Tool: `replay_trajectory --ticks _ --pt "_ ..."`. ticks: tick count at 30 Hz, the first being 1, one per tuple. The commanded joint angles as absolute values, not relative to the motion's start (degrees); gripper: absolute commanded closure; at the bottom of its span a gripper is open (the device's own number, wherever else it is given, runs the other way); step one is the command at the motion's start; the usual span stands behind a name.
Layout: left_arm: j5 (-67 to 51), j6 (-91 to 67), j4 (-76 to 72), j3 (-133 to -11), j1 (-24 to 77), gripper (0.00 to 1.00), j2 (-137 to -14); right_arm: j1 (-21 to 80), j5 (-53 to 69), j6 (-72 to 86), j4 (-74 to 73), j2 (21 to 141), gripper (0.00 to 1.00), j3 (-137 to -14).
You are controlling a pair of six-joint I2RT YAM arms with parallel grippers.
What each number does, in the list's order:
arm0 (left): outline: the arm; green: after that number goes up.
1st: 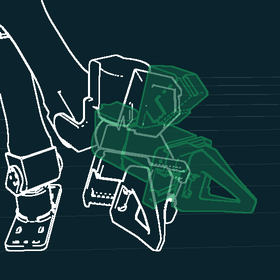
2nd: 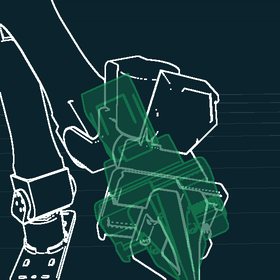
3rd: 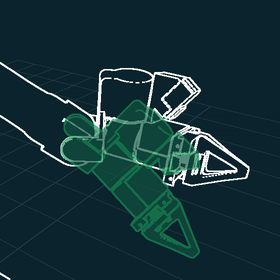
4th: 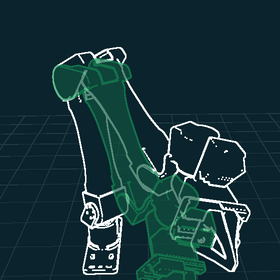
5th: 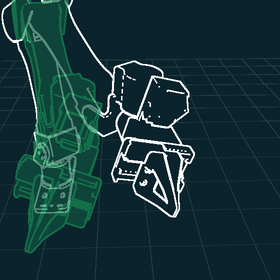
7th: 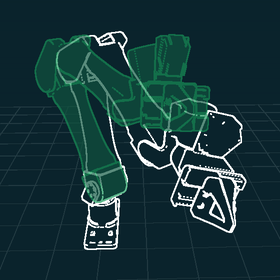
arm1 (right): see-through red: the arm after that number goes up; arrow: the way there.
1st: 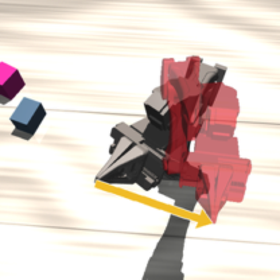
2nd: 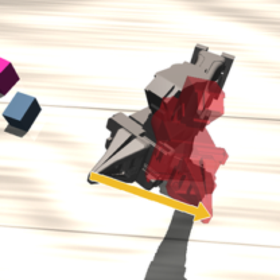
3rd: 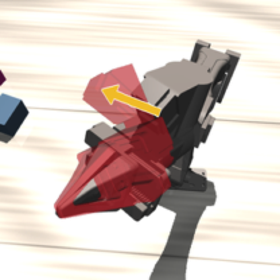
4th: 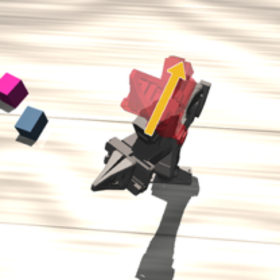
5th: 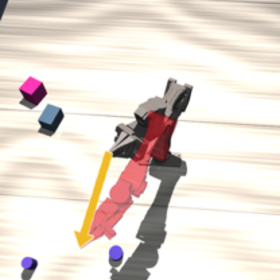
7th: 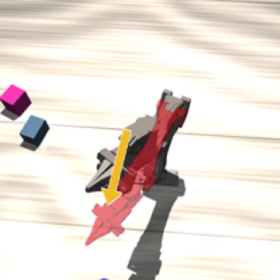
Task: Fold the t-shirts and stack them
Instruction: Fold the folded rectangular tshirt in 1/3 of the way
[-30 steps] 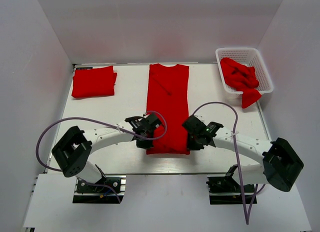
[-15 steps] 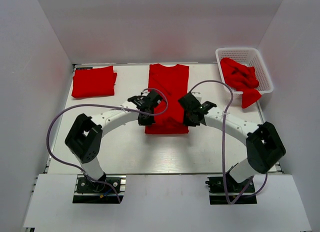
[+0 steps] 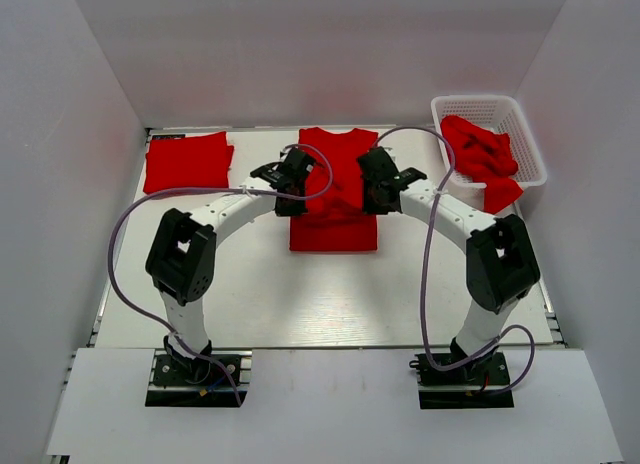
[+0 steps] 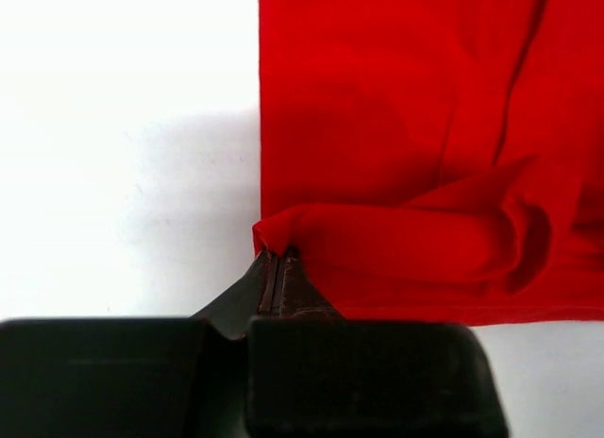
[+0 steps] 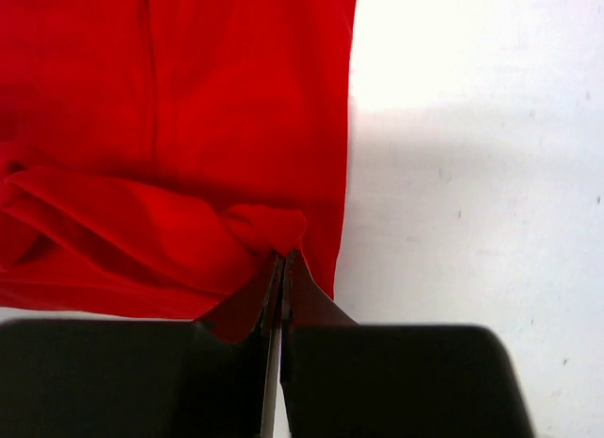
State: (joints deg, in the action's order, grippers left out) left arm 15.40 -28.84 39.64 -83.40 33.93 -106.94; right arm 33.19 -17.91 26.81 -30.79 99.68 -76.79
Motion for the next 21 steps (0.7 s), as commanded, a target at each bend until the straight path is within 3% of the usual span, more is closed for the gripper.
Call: replay_trajectory --ticks 1,21 --pt "16.1 -26.5 38.5 -86.6 31.3 1.00 -106.7 31.5 -19.0 22.1 -30.5 102.1 1.00 -80.6" --pt "10.5 -19.2 33.6 -95.8 27.9 1.00 -117.9 26.3 -14.9 17.8 -31.9 114.0 1.00 -92.6"
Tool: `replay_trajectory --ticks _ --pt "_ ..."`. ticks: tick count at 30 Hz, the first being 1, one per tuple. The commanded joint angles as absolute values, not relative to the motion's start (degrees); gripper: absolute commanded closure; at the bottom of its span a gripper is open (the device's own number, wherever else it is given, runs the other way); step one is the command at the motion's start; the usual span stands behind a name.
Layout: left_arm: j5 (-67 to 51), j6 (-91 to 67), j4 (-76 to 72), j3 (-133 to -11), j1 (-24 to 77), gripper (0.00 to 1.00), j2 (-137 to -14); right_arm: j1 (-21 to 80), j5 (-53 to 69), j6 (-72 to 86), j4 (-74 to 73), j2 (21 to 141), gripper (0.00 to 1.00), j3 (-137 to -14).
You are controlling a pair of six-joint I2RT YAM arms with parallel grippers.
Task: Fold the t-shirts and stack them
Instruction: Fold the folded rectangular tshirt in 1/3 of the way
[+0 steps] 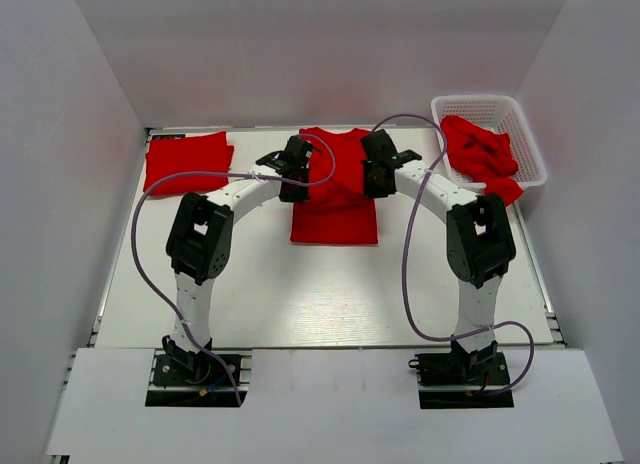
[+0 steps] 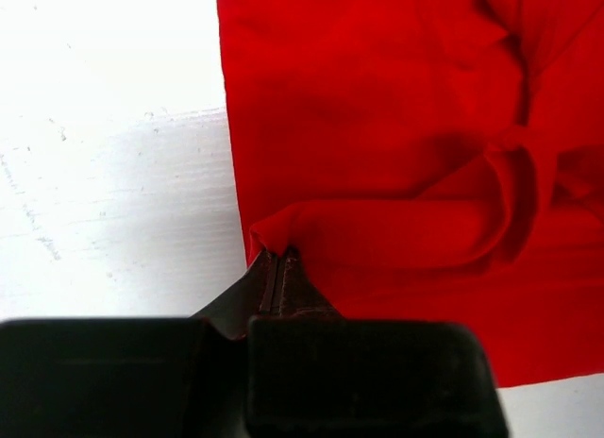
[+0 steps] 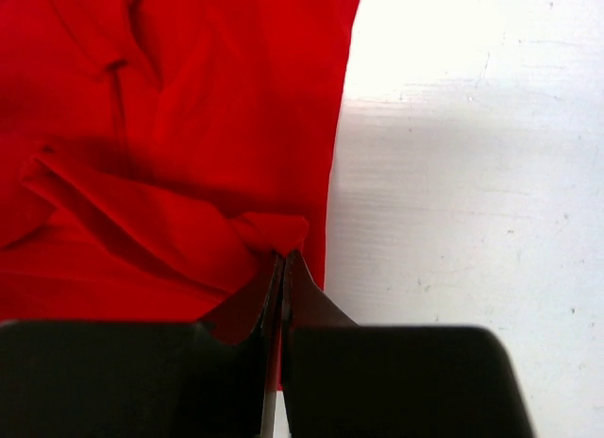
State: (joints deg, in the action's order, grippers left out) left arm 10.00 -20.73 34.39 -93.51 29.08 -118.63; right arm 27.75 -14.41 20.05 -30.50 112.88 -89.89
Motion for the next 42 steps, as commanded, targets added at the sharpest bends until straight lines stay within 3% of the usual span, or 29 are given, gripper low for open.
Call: replay_trajectory --ticks 1,11,12,13,14,15,16,17,18,19,21,25,29,35,42 --pt "10.5 -19.2 33.6 -96.3 27.9 1.00 -117.9 26.1 -13.9 16.9 -31.6 114.4 1.00 -92.8" --pt "10.5 -19.2 33.6 -98.1 27.3 1.00 -120.9 25.0 -11.2 16.1 -31.4 118.3 1.00 -95.5" --pt "11.0 -19.2 33.6 -98.1 26.8 1.00 -120.9 25.0 -11.0 16.1 -31.4 118.5 0.97 -96.1" --pt "11.0 -19.2 33.6 -98.8 26.8 0.95 -120.9 24.9 -11.0 16.8 -31.6 118.7 0.83 -96.4" --pt "11.0 -19.2 33.6 -99.5 26.8 0.76 -121.5 24.9 -10.9 17.0 -31.9 118.8 0.76 -97.0" --pt "11.0 -19.2 33.6 -100.0 26.8 0.66 -121.6 24.8 -10.6 16.8 -32.0 118.9 0.68 -97.6" --pt "11.0 -19.2 34.1 -100.8 26.8 0.61 -121.6 24.7 -10.6 16.6 -32.4 118.9 0.52 -98.2" --pt "11.0 -19.2 34.1 -100.8 26.8 0.56 -121.6 24.6 -10.5 16.4 -32.5 118.6 0.45 -98.9" --pt "11.8 -19.2 35.3 -101.5 26.8 0.34 -121.0 24.7 -10.4 16.0 -33.1 118.6 0.35 -99.3" --pt "13.1 -19.2 35.9 -102.3 26.8 0.20 -120.5 24.5 -10.4 16.1 -34.1 118.3 0.10 -100.9" --pt "14.9 -19.2 38.0 -103.4 26.8 0.00 -119.6 24.4 -9.8 16.1 -35.1 117.5 0.10 -101.7" --pt "18.1 -19.8 41.3 -102.8 26.8 0.00 -116.0 24.7 -9.8 16.0 -36.1 114.2 0.10 -100.6" --pt "18.7 -22.8 42.4 -94.5 26.8 0.00 -107.0 25.2 -6.5 13.9 -34.3 106.5 0.10 -94.1" --pt "4.1 -23.5 29.9 -75.4 26.8 0.00 -94.4 27.2 6.1 11.6 -25.2 100.8 0.10 -80.9" --pt "-8.9 -26.1 7.3 -61.7 27.9 0.00 -88.9 30.7 12.6 11.5 -20.0 106.5 0.10 -81.3"
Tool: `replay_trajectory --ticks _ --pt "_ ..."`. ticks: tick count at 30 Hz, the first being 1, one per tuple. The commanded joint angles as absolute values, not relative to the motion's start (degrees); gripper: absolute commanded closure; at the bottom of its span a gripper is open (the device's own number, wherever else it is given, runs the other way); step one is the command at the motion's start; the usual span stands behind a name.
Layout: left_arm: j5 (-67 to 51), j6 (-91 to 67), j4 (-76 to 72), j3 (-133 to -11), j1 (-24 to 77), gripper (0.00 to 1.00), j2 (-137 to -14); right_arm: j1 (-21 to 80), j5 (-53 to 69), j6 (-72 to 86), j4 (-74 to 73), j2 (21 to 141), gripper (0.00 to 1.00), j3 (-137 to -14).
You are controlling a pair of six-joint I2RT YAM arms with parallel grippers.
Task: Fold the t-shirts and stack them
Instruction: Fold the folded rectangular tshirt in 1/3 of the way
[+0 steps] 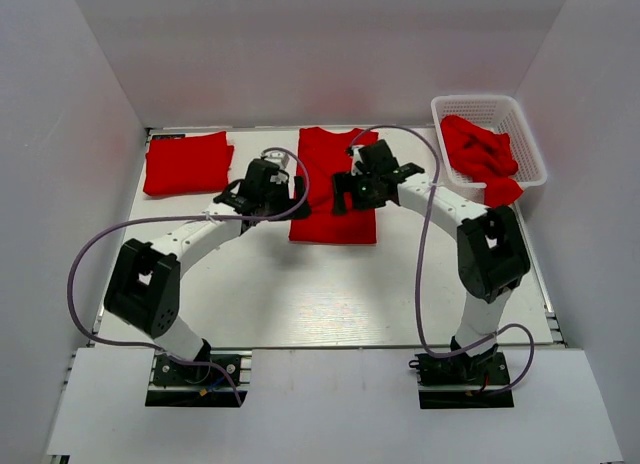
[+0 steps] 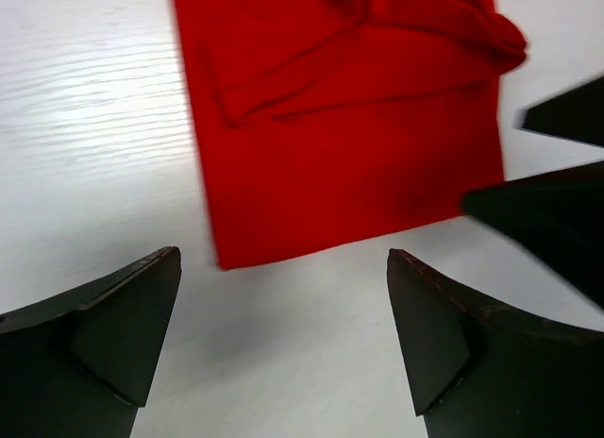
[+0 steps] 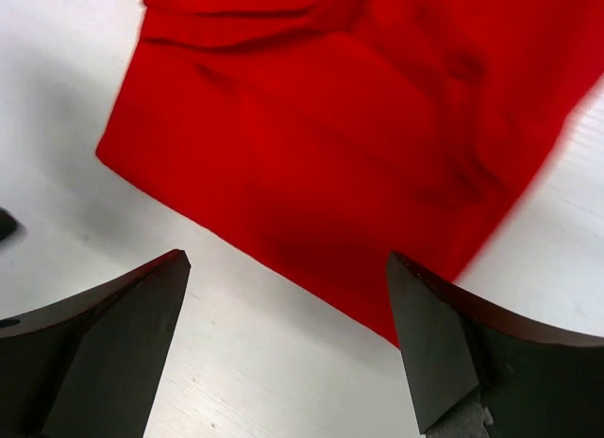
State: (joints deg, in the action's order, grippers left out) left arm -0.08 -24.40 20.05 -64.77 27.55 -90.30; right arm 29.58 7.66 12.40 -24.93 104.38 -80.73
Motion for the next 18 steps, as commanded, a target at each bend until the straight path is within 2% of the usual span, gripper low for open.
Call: replay_trajectory --ticks 1,12,18 --pt "-9.6 -26.6 3.1 -60.1 27.9 0.00 -88.9 30.8 12.5 11.8 -18.2 107.5 0.10 -81.3" --pt "-18.4 -20.7 -13.3 -52.5 27.9 0.00 -93.3 31.1 13.9 16.6 -16.4 112.9 0.10 -83.1" --pt "-20.3 -20.0 -16.5 -50.2 27.9 0.00 -95.2 31.4 13.2 17.7 -15.6 114.0 0.10 -82.6"
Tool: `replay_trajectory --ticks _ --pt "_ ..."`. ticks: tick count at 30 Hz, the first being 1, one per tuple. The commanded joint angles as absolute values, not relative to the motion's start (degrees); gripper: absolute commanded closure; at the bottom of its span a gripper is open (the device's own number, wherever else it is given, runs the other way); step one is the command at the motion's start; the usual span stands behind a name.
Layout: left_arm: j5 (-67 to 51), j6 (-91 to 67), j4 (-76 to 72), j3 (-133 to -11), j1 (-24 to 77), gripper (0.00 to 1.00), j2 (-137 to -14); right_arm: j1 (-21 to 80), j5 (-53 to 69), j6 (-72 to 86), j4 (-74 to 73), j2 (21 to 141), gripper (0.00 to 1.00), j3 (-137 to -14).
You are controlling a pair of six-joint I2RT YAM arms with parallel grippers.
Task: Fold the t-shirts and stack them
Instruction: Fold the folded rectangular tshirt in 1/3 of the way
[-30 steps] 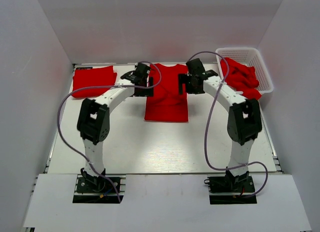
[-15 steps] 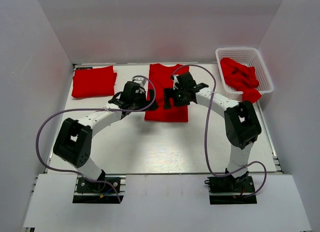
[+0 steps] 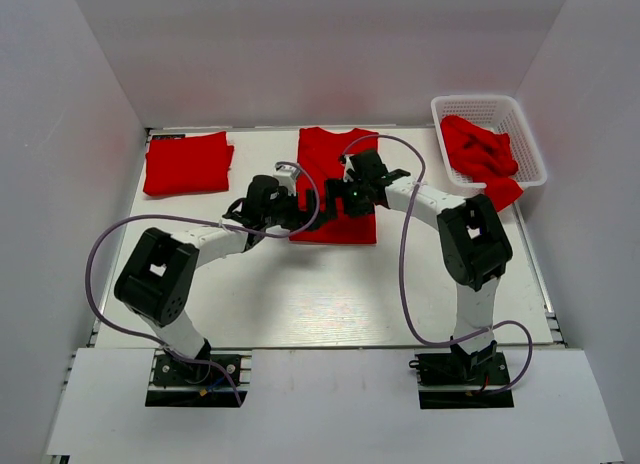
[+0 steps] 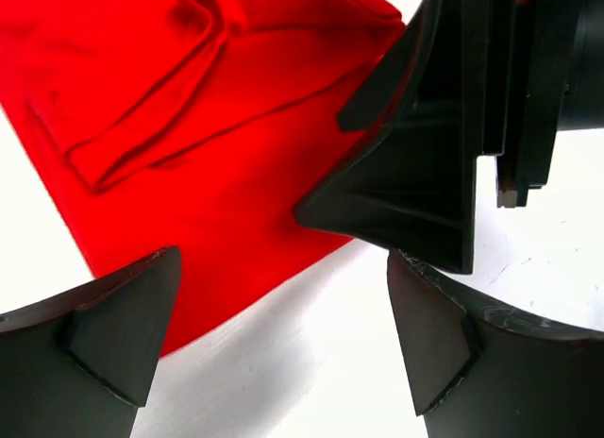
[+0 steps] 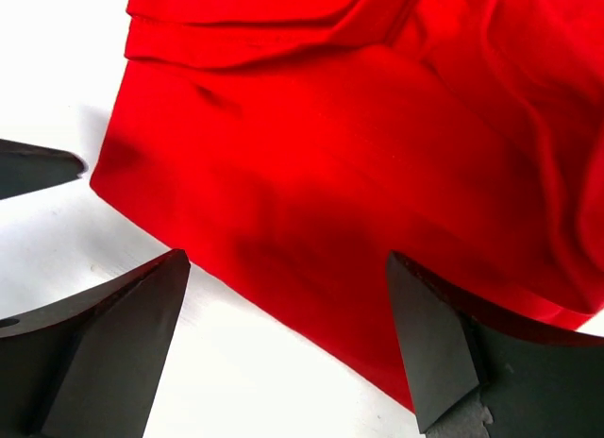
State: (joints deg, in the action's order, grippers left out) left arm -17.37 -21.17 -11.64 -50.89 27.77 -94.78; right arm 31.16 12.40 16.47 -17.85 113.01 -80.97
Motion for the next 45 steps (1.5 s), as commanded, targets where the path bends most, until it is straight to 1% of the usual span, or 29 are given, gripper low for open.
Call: replay_trajectory --ticks 1,10,19,25,29,34,37,40,42,45 --pt "-20.3 -20.0 -16.0 -50.2 27.9 0.00 -95.2 31.5 12.7 17.9 -15.5 114.1 0.10 -82.8" --pt "-20.9 -21.1 -17.7 -47.9 27.9 0.00 -97.5 31.1 8.9 18.8 -12.7 117.8 0.10 -85.5" --pt "-23.8 -21.6 -19.5 -46.8 27.9 0.00 -102.7 31.2 6.1 20.5 -7.1 118.2 0.10 -86.9" --pt "-23.3 -21.6 -18.8 -45.0 27.9 0.00 -103.3 30.8 2.6 21.0 -1.8 119.0 0.10 -87.3" --pt "-22.2 -21.1 -18.2 -44.5 27.9 0.00 -102.7 30.7 -1.7 21.3 -0.8 121.8 0.10 -91.2" --pt "-21.6 -20.6 -16.2 -44.5 27.9 0.00 -102.2 29.8 -3.6 20.4 -1.9 126.1 0.10 -97.3" --pt "-21.1 -20.6 -14.8 -45.8 27.9 0.00 -102.2 29.6 -2.7 16.9 -5.1 125.3 0.10 -99.2" --pt "-21.1 -20.0 -14.8 -46.3 27.9 0.00 -102.2 30.5 -6.1 6.8 -6.5 120.8 0.10 -98.1" --pt "-21.1 -20.0 -14.8 -46.3 27.9 0.00 -102.2 30.4 -7.8 3.9 -7.1 119.1 0.10 -95.5" --pt "-21.1 -19.5 -14.2 -46.3 27.9 0.00 -102.2 30.6 -8.8 -14.1 -5.7 114.6 0.10 -90.5"
